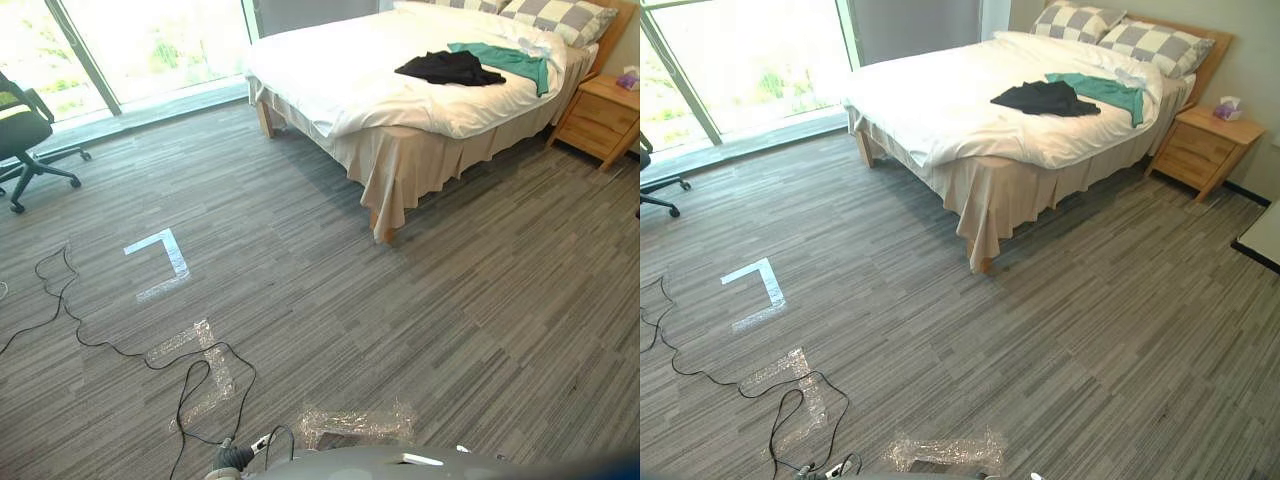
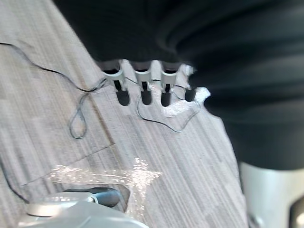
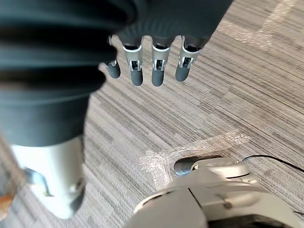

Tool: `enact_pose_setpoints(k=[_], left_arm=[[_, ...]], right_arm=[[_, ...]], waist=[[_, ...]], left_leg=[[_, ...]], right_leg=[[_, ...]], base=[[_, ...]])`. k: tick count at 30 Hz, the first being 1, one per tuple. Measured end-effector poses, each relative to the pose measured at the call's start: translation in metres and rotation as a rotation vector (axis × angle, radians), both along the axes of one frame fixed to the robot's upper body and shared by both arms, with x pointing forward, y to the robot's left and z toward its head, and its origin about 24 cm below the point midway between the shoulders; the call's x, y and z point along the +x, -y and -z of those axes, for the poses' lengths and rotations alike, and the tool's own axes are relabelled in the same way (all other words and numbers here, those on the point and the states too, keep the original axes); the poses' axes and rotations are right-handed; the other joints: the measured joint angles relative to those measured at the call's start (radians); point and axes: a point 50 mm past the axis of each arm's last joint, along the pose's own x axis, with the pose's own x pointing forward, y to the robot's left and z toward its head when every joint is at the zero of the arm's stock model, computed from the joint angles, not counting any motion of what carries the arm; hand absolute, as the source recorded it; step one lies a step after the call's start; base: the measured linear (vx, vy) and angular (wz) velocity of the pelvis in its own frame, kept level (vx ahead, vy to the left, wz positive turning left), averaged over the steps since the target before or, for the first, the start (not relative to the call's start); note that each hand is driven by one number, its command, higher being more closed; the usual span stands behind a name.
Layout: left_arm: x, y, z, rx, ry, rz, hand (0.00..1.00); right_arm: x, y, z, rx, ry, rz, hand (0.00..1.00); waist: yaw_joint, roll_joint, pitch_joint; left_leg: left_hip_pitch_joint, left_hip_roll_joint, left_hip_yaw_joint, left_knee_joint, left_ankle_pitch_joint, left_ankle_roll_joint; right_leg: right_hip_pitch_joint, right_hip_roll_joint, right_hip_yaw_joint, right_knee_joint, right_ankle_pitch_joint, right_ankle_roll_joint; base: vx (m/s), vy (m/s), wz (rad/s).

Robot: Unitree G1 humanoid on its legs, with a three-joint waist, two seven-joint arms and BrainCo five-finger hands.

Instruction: Tidy the bed and pick cloth on bed and put in laundry

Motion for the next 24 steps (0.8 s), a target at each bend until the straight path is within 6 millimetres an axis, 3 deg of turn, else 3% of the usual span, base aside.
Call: enact_pose_setpoints(k=[6, 8, 12, 24], left_arm=[[0.003, -0.001, -0.001, 0.005, 0.015, 0.004, 0.00], [0.008, 0.001, -0.001, 0.004, 0.024, 0.013, 0.00], [0.012, 0.001, -0.002, 0.001, 0.037, 0.018, 0.00], [0.013, 0.001, -0.002, 0.002, 0.039, 0.020, 0.00]], right_arm=[[0.012, -0.001, -0.001, 0.000, 0.033, 0.032, 0.00], [0.019, -0.002, -0.002, 0.000, 0.049, 0.028, 0.00], [0.035, -0.004, -0.005, 0.002, 0.097, 0.018, 0.00], [0.037, -0.005, -0.005, 0.001, 0.110, 0.018, 0.00]], waist=[[0.002, -0.001, 0.008], [0.003, 0.001, 0.013], [0.007, -0.001, 0.038], [0.010, -0.001, 0.038]], left_leg=[[0.018, 0.001, -0.001, -0.017, -0.004, -0.007], [0.029, 0.004, 0.000, -0.029, -0.005, -0.008], [0.050, 0.003, 0.005, -0.032, -0.013, -0.021], [0.052, 0.004, 0.025, -0.040, -0.013, -0.021]], right_leg=[[0.028, 0.003, -0.025, -0.036, 0.001, 0.016], [0.032, 0.005, -0.026, -0.036, -0.003, 0.042], [0.051, 0.004, -0.025, -0.039, -0.005, 0.045], [0.050, 0.004, -0.021, -0.049, -0.005, 0.045]], base=[[0.08, -0.019, 0.03], [0.04, -0.021, -0.03], [0.00, -0.011, -0.03], [-0.02, -0.021, -0.03]])
